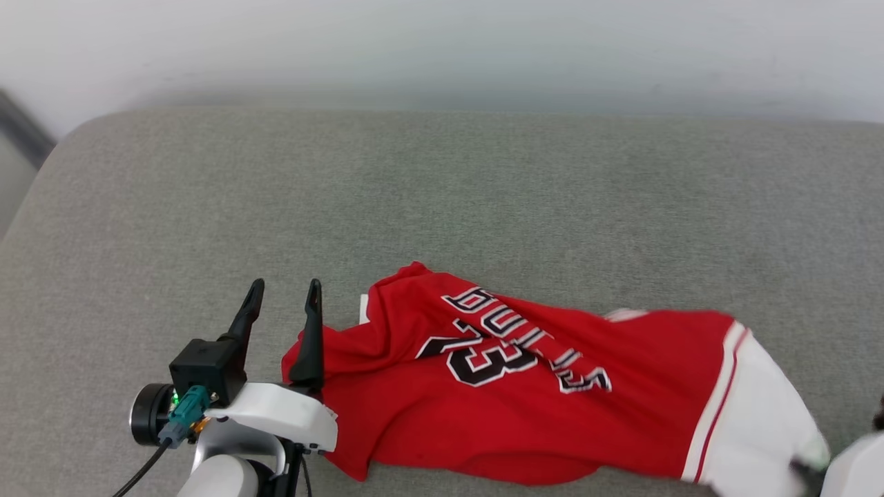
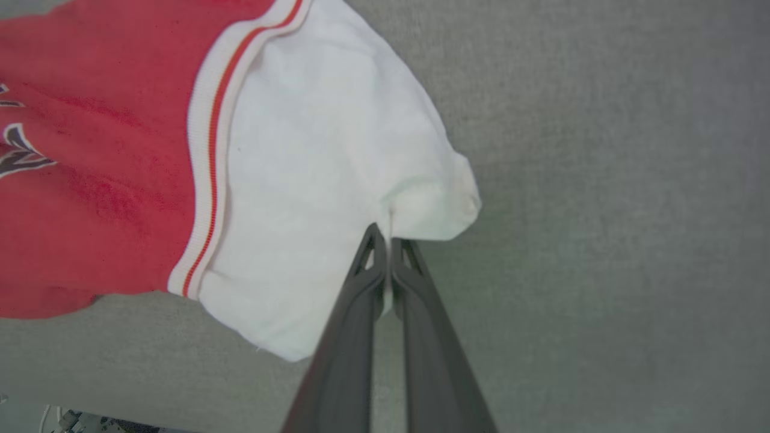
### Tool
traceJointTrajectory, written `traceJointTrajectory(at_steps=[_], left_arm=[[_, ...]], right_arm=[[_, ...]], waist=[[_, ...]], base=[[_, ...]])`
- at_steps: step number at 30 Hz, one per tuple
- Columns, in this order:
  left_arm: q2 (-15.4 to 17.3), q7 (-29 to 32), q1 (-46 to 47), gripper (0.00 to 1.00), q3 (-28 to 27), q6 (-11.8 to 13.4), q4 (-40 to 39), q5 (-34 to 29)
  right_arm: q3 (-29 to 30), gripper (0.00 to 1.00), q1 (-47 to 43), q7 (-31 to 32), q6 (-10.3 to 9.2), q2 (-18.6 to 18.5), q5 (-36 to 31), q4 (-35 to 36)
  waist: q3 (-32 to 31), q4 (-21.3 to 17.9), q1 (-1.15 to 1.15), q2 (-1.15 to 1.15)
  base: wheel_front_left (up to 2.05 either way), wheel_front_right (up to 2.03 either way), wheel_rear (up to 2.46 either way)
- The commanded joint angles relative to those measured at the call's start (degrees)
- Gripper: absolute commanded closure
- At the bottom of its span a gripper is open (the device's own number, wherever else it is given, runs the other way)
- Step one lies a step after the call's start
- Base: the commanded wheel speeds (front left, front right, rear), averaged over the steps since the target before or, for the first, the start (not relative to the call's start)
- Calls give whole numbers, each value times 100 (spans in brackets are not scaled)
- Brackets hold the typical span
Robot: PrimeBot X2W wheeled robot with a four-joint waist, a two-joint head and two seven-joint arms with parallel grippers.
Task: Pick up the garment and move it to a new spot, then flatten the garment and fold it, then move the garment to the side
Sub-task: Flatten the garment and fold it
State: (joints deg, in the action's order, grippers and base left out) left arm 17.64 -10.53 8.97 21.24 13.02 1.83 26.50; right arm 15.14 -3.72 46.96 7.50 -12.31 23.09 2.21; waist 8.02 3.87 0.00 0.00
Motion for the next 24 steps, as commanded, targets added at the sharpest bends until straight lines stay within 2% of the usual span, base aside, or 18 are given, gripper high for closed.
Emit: traceJointTrajectory(at_steps=[1,3,5,10,15,21,24], left_arm=[[44,23,-67,0,-21,22,-12,46],[68,57,-96,0,-26,41,-36,43],[93,94,-137,0,-43,61,-45,68],[181,167,-225,0,-91,108,-60,109],[268,241,-298,0,-121,109,-15,159],[341,431,-358,0,-104,145,45,209],[392,652,-183,0,-23,64,118,238]], right_arm=[[47,100,-162,25,-2,147,14,-83],[89,100,-440,-92,-2,333,-50,-357],[23,0,-493,-396,-2,478,-16,-574],[-15,0,-278,-1785,-2,520,-65,-587],[-80,0,-36,-3018,-2,395,-253,-434],[-540,0,152,-3968,-2,301,-472,-178],[-821,0,170,-4256,-3,337,-725,7]], waist=[[-52,-85,0,0],[-56,-138,0,0],[-63,-201,0,0],[-138,-326,0,0],[-287,-388,0,0],[-505,-468,0,0],[-573,-532,0,0]], base=[[0,0,0],[0,0,0],[0,0,0],[0,0,0],[0,0,0],[0,0,0],[0,0,0]])
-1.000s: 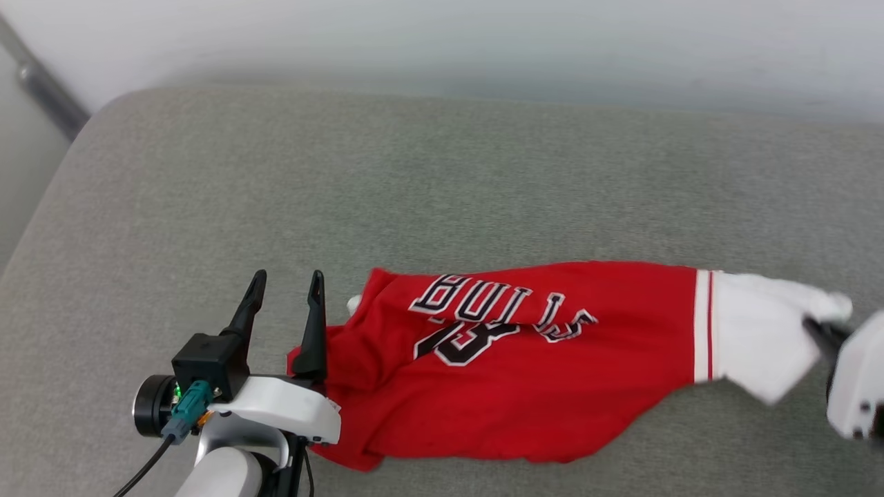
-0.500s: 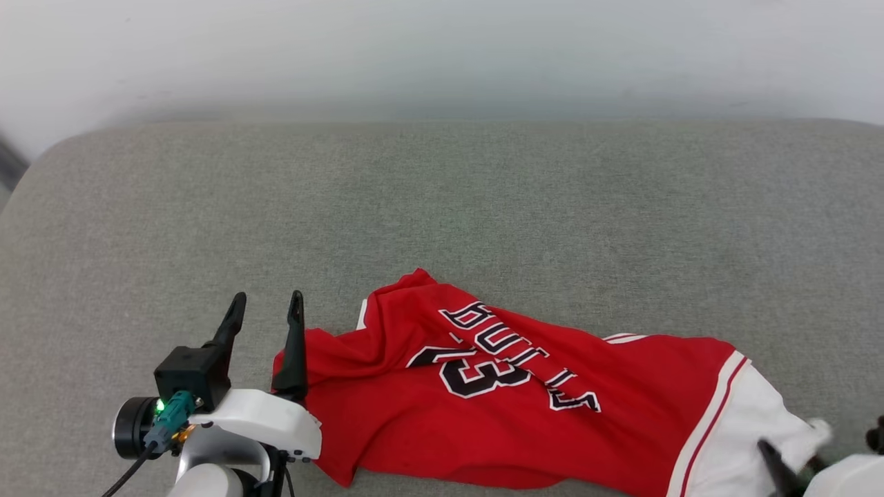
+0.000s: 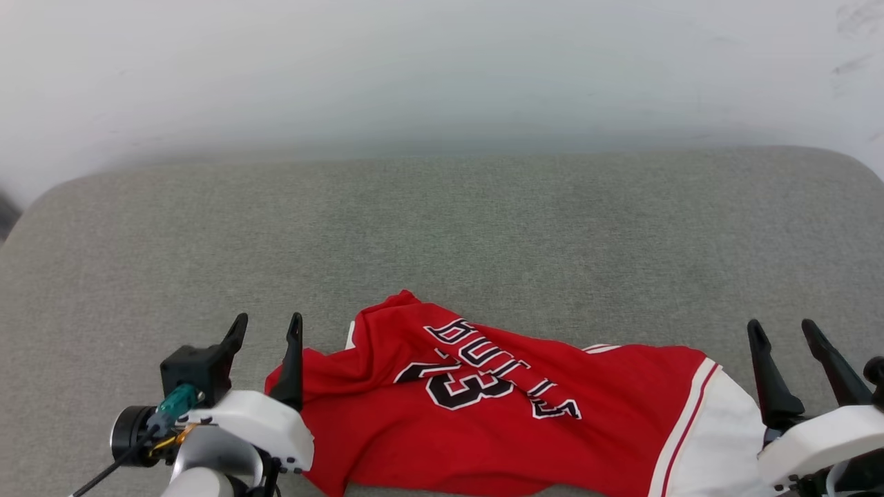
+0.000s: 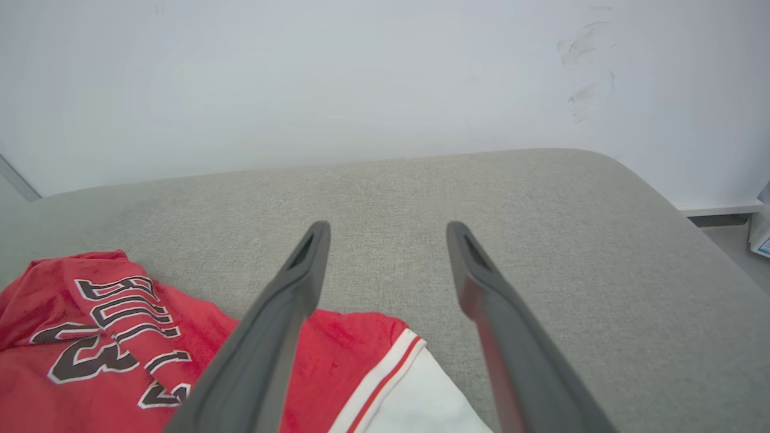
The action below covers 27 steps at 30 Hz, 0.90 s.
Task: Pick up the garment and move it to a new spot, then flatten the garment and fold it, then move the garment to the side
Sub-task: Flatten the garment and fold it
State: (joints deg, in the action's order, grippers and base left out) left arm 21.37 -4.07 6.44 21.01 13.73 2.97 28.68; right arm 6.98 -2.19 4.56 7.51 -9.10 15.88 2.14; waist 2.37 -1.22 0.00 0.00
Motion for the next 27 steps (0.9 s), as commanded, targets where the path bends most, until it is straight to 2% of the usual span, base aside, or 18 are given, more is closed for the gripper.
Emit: traceJointTrajectory(at_steps=[1,6,11,20,21,22,23,27], left_arm=[[25,79,148,0,22,-44,25,29],[63,733,669,0,237,-326,235,161],[110,1722,1369,0,426,-662,633,415],[256,3424,1946,0,721,-1027,1240,896],[266,3583,1957,45,758,-1065,1231,937],[290,3705,1977,66,779,-1073,1208,964],[312,3802,1997,100,802,-1078,1175,973],[387,3783,2105,100,884,-1012,918,770]], right_arm=[[-65,0,45,-74,-3,54,-61,86],[-361,0,167,-155,-4,154,-194,350],[-618,0,337,-173,-3,170,-176,464],[-743,0,581,-315,-3,211,72,188],[-730,0,584,-325,-3,210,90,161],[-721,0,595,-352,-3,210,109,139],[-707,0,605,-359,-3,212,104,120],[-657,0,633,-386,-3,211,114,57]], waist=[[6,-50,0,0],[228,-219,0,0],[566,-434,0,0],[954,-756,0,0],[965,-762,0,0],[974,-763,0,0],[987,-760,0,0],[977,-680,0,0]], base=[[0,0,0],[0,0,0],[0,0,0],[0,0,0],[0,0,0],[0,0,0],[0,0,0],[0,0,0]])
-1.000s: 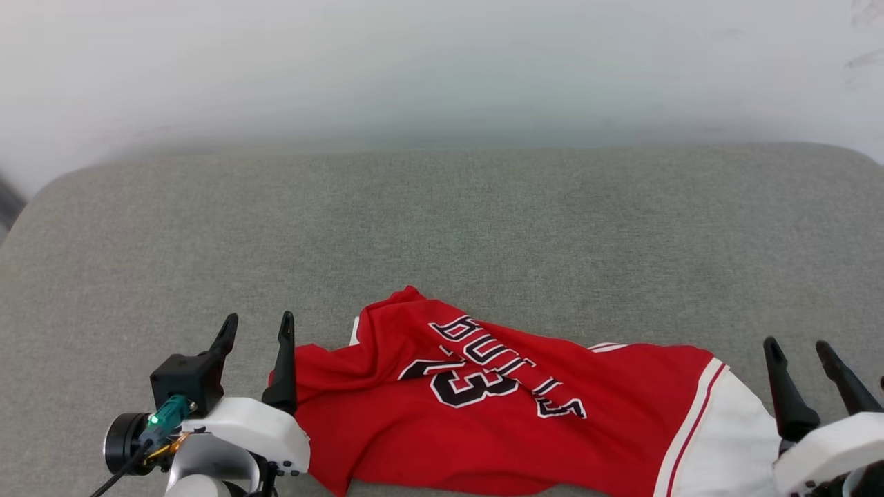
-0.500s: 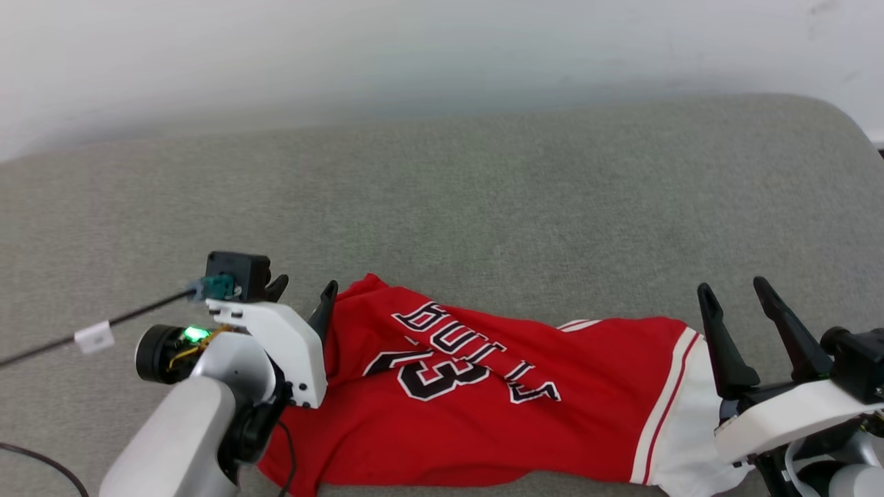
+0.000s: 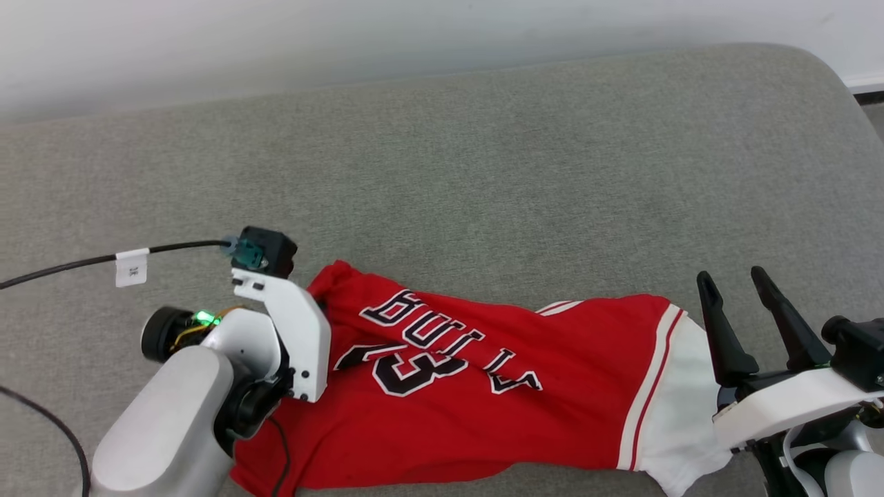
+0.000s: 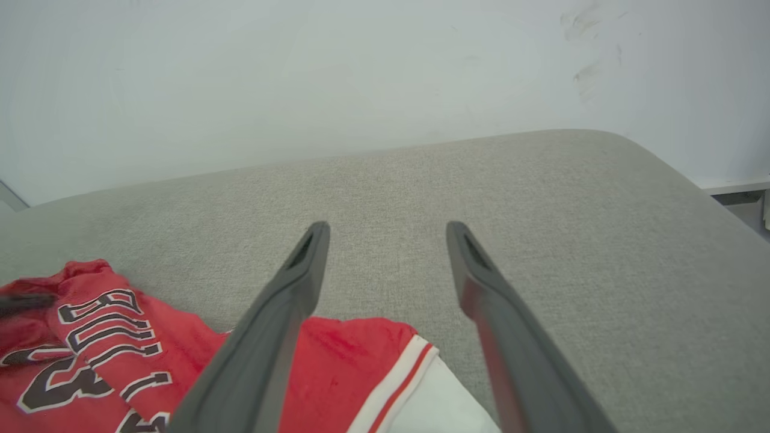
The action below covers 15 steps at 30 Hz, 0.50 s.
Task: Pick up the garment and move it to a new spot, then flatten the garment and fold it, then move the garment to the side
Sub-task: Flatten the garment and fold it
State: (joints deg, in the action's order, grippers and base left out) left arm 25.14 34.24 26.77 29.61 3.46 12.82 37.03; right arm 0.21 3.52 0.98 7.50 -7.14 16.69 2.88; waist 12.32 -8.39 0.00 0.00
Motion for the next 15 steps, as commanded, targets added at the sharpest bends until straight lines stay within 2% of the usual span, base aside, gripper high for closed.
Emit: traceJointTrajectory(at_steps=[1,9,15], left_arm=[[42,-87,108,100,52,42,-154,-154],[46,-319,-80,100,411,68,-1065,-591],[-202,-215,-859,100,1013,78,-1631,-543]], right_arm=[[40,0,62,-22,-2,7,27,-32],[165,0,-37,40,-2,-14,-35,-16],[199,0,-154,154,-2,22,-84,132]], waist=[[-36,74,0,0],[-267,390,0,0],[-403,614,0,0]], base=[[0,0,0],[0,0,0],[0,0,0]])
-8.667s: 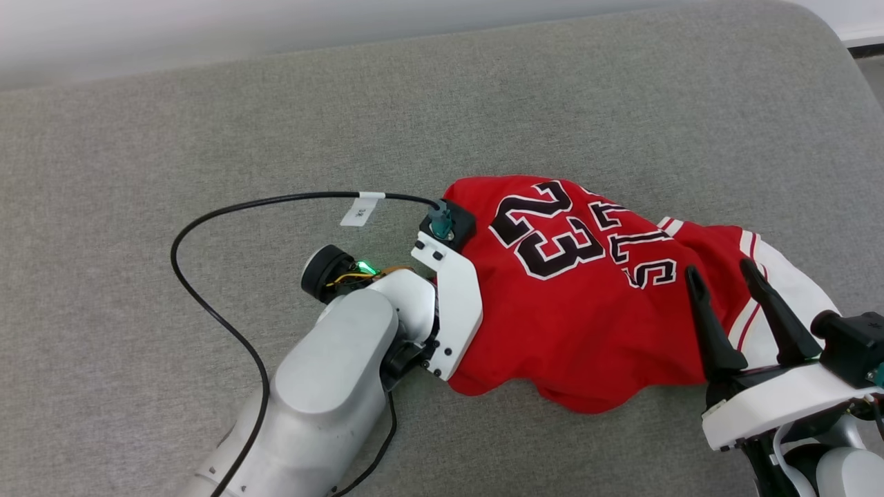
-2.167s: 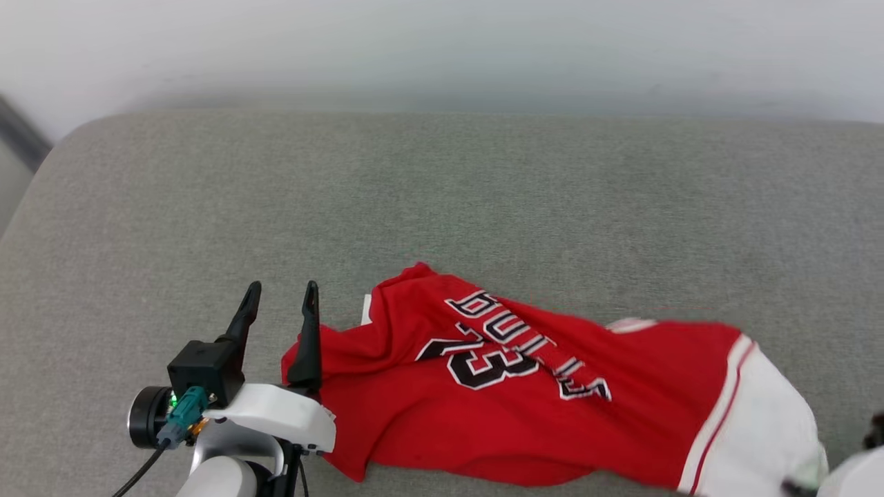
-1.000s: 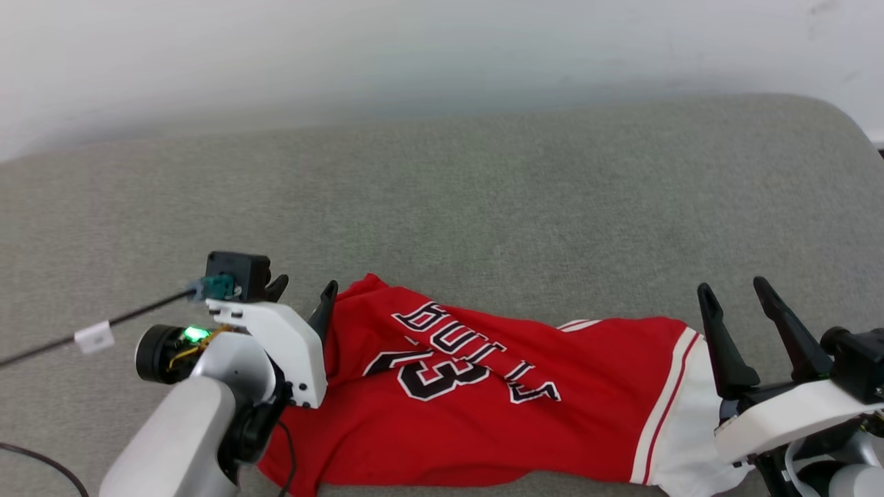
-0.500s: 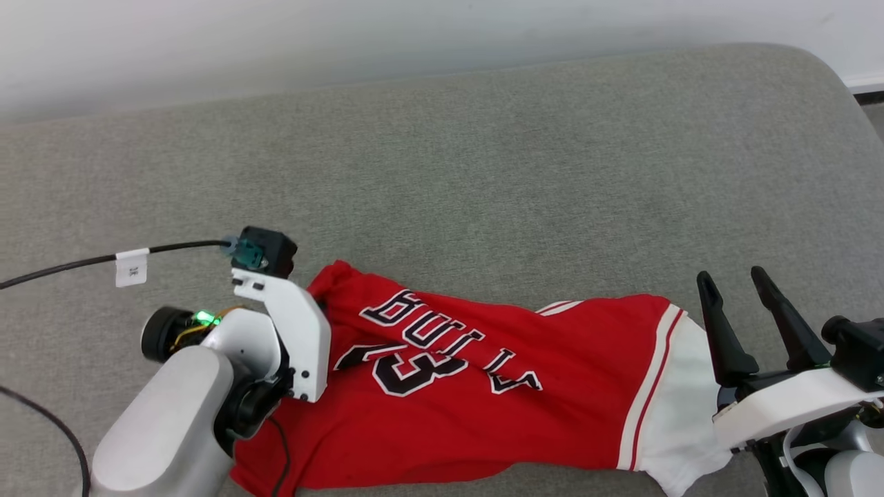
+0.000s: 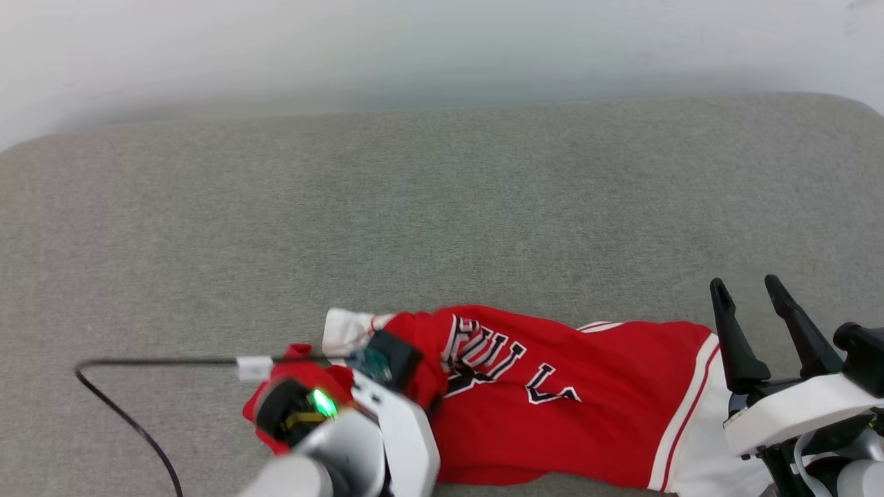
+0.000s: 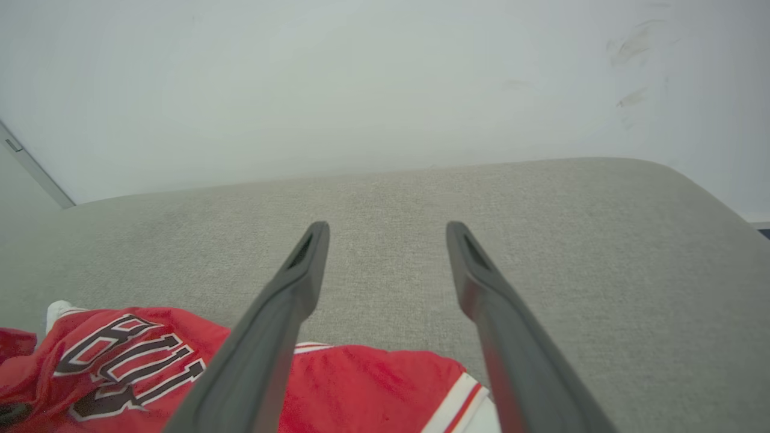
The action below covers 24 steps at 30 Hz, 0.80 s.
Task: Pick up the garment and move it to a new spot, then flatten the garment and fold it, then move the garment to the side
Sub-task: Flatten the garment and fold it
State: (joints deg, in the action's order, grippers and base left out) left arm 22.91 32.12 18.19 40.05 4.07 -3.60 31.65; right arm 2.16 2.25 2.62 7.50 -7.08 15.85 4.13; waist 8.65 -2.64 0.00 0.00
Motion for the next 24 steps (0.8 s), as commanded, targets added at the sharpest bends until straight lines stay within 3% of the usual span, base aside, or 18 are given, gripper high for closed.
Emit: traceJointTrajectory(at_steps=[1,7,8,9,14,24], left_arm=[[-30,10,-162,100,51,36,-4,55],[-298,34,-931,100,374,97,331,398],[-312,-14,-979,82,382,112,417,408],[-348,-95,-1029,0,365,135,484,421],[-495,-729,-1091,0,138,316,460,327],[1,-949,-834,0,-499,720,-173,155]], right_arm=[[-1,0,-45,25,-2,28,3,38],[-11,0,-148,119,-2,45,-49,190],[-6,0,-164,133,-2,50,-57,226],[-9,0,-177,149,-2,50,-74,249],[51,0,-298,218,-2,66,-95,322],[64,0,-457,324,-2,164,-121,422]], waist=[[-45,65,0,0],[-119,193,0,0],[-129,215,0,0],[-143,229,0,0],[-287,344,0,0],[-518,385,0,0]], base=[[0,0,0],[0,0,0],[0,0,0],[0,0,0],[0,0,0],[0,0,0]])
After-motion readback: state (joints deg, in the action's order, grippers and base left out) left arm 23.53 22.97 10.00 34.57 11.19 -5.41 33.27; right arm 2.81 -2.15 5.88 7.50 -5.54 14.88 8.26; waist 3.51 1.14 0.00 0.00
